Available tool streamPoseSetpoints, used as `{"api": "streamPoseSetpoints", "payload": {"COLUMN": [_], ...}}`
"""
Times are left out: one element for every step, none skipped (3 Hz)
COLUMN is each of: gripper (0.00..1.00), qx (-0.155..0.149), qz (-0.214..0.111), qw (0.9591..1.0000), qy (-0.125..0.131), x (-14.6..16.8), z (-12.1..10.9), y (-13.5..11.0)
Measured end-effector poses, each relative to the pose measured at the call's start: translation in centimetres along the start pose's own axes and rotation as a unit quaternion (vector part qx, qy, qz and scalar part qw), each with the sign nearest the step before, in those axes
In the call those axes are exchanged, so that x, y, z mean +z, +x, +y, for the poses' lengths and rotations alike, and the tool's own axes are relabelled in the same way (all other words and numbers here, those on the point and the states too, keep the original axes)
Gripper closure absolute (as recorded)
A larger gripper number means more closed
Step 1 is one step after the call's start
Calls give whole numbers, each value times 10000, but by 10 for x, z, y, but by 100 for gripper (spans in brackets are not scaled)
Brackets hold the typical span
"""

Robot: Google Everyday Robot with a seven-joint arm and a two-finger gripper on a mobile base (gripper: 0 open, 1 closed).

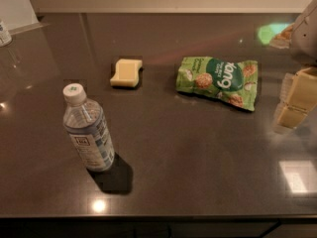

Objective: Move green rice chip bag near blue plastic bottle

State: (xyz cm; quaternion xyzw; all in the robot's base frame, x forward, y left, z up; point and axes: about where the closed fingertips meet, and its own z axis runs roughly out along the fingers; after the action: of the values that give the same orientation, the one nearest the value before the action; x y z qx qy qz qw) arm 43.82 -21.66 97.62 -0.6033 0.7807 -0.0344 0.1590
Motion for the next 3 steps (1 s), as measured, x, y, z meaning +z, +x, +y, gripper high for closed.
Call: {"api": "streamPoseSetpoints", "payload": {"gripper": [0,0,0], "qx": [-5,48,57], "qz": [-6,-311,-678], "qw": [10000,9995,9976], "qy": [11,46,95], "x": [0,10,25], "z": [0,-20,-46], "y": [-1,-11,-27]}}
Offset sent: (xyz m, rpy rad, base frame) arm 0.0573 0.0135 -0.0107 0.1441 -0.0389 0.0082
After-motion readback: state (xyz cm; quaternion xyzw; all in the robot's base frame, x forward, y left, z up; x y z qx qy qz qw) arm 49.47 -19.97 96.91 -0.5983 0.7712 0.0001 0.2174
